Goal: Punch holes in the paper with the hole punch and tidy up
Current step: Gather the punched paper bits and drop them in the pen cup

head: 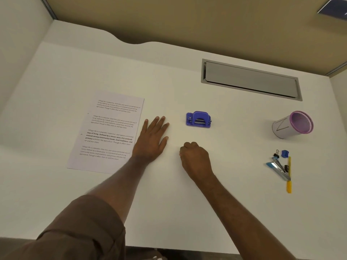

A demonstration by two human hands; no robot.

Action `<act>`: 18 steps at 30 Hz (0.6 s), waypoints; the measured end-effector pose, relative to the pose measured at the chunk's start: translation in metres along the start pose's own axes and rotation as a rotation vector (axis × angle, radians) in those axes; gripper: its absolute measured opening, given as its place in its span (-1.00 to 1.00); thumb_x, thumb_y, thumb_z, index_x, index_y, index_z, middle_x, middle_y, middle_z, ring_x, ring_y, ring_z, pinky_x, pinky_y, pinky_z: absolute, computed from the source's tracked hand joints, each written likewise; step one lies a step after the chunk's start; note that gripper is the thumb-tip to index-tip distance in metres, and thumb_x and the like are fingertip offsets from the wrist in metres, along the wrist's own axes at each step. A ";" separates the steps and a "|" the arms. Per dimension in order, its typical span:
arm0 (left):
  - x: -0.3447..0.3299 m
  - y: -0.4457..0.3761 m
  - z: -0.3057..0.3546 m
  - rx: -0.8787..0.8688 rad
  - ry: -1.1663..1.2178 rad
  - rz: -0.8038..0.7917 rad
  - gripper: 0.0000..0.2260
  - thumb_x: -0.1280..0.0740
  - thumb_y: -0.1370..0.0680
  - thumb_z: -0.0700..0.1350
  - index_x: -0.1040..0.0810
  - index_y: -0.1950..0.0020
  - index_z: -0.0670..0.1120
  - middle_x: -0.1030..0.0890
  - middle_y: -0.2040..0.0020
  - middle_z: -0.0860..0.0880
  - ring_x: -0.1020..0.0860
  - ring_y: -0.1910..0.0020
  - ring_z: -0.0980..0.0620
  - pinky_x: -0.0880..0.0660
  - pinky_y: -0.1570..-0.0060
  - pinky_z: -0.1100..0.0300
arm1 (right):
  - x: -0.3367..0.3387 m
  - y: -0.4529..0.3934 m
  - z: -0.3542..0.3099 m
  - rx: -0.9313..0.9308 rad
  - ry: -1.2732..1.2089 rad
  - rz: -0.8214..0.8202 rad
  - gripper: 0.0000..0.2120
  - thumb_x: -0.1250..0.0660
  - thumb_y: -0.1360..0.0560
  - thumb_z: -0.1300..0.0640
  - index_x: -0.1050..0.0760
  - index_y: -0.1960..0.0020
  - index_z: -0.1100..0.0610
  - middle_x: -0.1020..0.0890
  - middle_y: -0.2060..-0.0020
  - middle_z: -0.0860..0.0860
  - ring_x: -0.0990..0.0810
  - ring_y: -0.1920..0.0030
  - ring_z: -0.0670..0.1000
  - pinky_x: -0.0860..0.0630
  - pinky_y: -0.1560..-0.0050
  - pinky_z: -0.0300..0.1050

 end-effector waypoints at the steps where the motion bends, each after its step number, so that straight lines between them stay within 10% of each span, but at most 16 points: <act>1: 0.000 0.000 0.000 0.000 0.001 0.001 -0.54 -0.15 -0.66 0.00 -0.40 -0.53 -0.13 -0.31 -0.60 -0.10 -0.25 -0.60 -0.12 -0.14 -0.56 -0.25 | 0.002 -0.002 -0.001 0.017 0.037 0.004 -0.77 -0.61 -0.15 0.31 -0.56 0.39 0.16 -0.56 0.42 0.05 -0.58 0.39 0.10 -0.42 0.53 -0.18; 7: 0.000 0.000 0.000 0.002 0.011 0.001 -0.54 -0.14 -0.66 0.00 -0.39 -0.54 -0.12 -0.30 -0.60 -0.09 -0.23 -0.61 -0.11 -0.11 -0.57 -0.24 | -0.010 -0.012 0.016 -0.034 -0.034 -0.028 -0.86 -0.20 -0.51 0.28 -0.53 0.07 0.23 -0.59 0.10 0.13 -0.55 0.01 0.16 -0.36 0.30 -0.01; 18: 0.001 0.001 0.002 0.004 0.002 0.002 -0.56 -0.21 -0.66 -0.05 -0.39 -0.54 -0.13 -0.30 -0.60 -0.10 -0.23 -0.61 -0.12 -0.07 -0.59 -0.22 | 0.005 0.042 0.158 -0.775 -0.973 0.350 -0.94 -0.41 -0.47 0.23 -0.67 0.14 0.17 -0.68 0.26 -0.03 -0.65 0.21 0.00 -0.66 0.05 0.06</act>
Point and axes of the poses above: each hand's wrist, its own y-axis away from the middle knuckle, its own x-axis out of the back of the hand, z = x × y, the point moved 8 cm from there along -y, towards the middle knuckle
